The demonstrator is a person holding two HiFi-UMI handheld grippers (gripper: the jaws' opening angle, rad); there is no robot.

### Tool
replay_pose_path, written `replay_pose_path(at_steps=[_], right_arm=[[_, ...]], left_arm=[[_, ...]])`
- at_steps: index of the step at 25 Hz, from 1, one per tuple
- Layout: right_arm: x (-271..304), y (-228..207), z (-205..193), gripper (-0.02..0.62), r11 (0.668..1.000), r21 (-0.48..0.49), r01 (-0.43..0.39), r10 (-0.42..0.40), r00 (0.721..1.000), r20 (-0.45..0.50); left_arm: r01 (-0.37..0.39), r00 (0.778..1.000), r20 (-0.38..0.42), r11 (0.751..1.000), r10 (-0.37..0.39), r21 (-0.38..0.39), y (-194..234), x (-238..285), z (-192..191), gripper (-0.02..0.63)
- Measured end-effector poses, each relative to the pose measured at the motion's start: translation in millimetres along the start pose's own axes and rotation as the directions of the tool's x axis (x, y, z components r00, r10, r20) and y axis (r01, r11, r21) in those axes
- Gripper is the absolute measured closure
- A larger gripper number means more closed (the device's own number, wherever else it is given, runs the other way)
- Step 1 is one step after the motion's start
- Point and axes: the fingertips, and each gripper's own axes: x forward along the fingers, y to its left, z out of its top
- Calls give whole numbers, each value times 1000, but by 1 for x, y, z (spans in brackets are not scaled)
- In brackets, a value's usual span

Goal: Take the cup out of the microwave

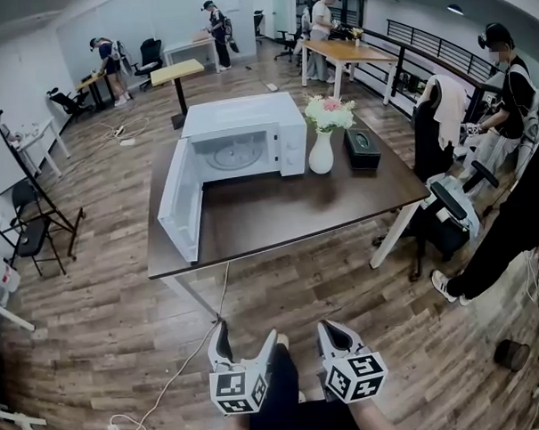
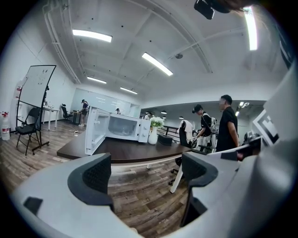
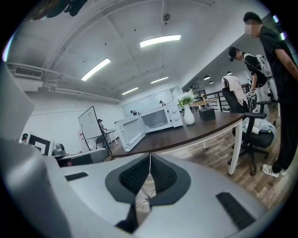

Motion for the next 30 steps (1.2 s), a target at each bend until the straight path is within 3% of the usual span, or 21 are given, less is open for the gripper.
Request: replay_pose_path(at_steps=[10,30], right_arm=[[52,-6,17,600,1000,3,-8,8,1000,-18],[178,-36,102,600,999,-14,35,-35,999,11]], left_arm=[[9,1000,-7,1000,-9,3,22,51,13,160],[53,998,16,999,-53,7,79,179,77,160]])
